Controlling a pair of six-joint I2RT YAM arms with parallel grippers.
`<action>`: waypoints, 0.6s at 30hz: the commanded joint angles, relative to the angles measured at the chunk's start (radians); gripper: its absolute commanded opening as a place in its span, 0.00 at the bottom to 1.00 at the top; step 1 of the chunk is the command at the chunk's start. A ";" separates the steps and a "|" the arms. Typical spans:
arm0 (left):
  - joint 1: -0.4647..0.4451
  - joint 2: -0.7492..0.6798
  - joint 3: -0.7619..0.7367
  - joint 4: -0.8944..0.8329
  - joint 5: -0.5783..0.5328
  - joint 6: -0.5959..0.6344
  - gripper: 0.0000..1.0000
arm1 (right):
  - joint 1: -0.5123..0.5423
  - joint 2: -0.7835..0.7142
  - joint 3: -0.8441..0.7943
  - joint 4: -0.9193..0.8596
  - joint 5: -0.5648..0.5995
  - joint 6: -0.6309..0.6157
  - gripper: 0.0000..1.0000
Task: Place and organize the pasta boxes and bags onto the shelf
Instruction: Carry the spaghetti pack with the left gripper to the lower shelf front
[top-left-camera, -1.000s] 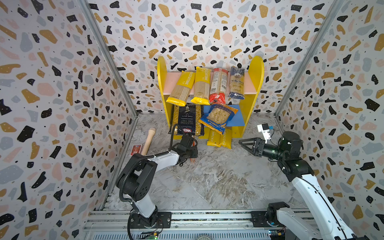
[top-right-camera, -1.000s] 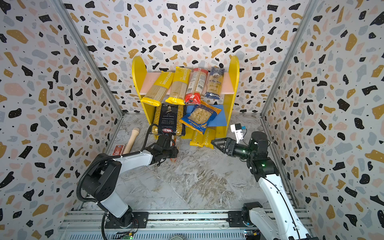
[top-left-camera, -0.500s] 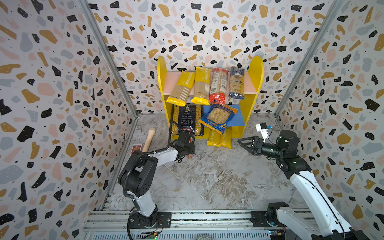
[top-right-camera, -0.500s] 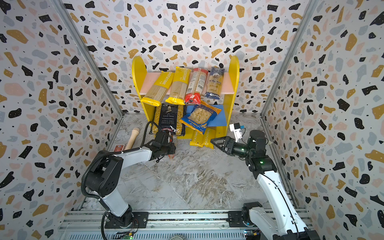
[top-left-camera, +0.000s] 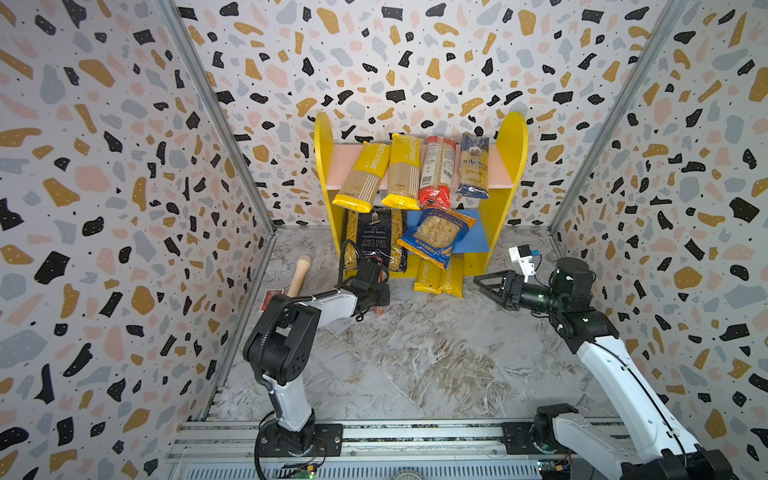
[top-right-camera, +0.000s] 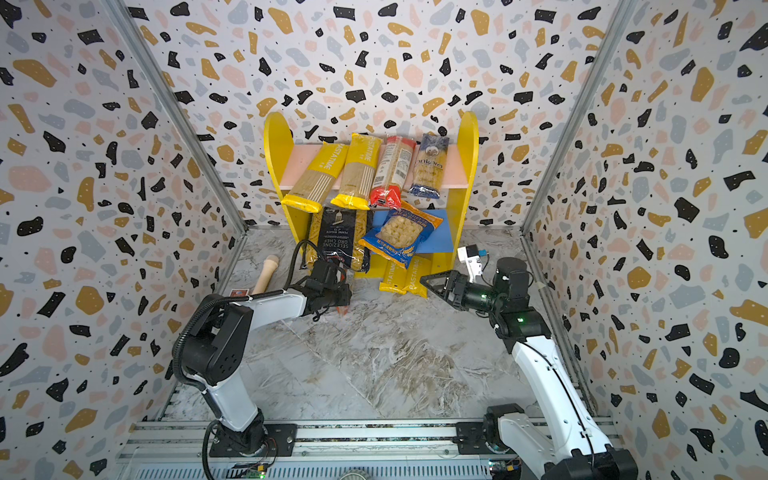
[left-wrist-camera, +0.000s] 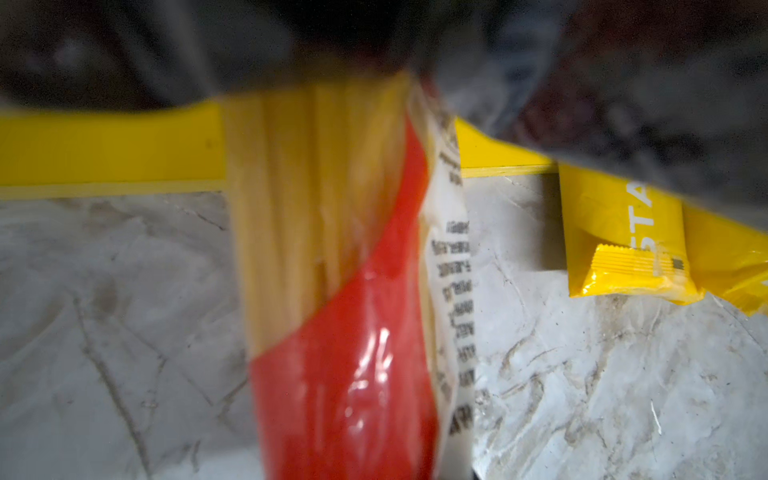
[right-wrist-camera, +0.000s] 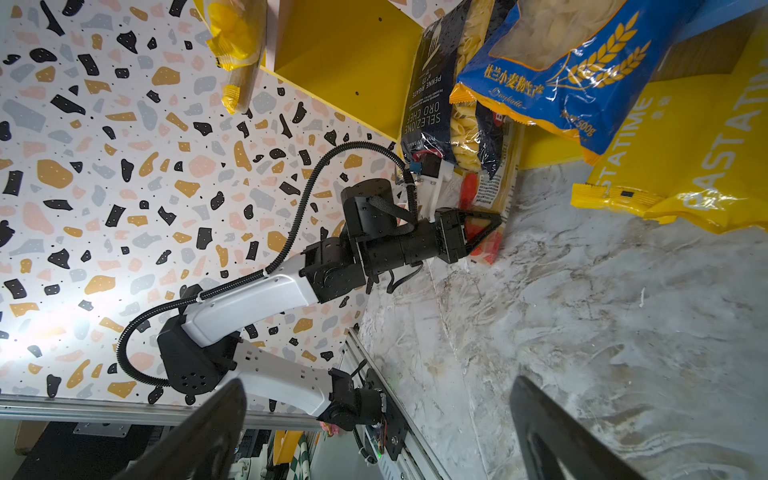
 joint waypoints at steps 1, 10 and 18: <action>0.053 0.009 0.102 0.222 -0.040 -0.007 0.00 | -0.004 0.004 0.041 0.024 -0.005 -0.018 0.99; 0.079 0.042 0.148 0.201 -0.028 -0.015 0.00 | -0.004 0.032 0.048 0.041 -0.007 -0.015 0.99; 0.095 0.055 0.172 0.167 0.021 -0.035 0.33 | -0.004 0.041 0.055 0.057 -0.021 -0.006 0.99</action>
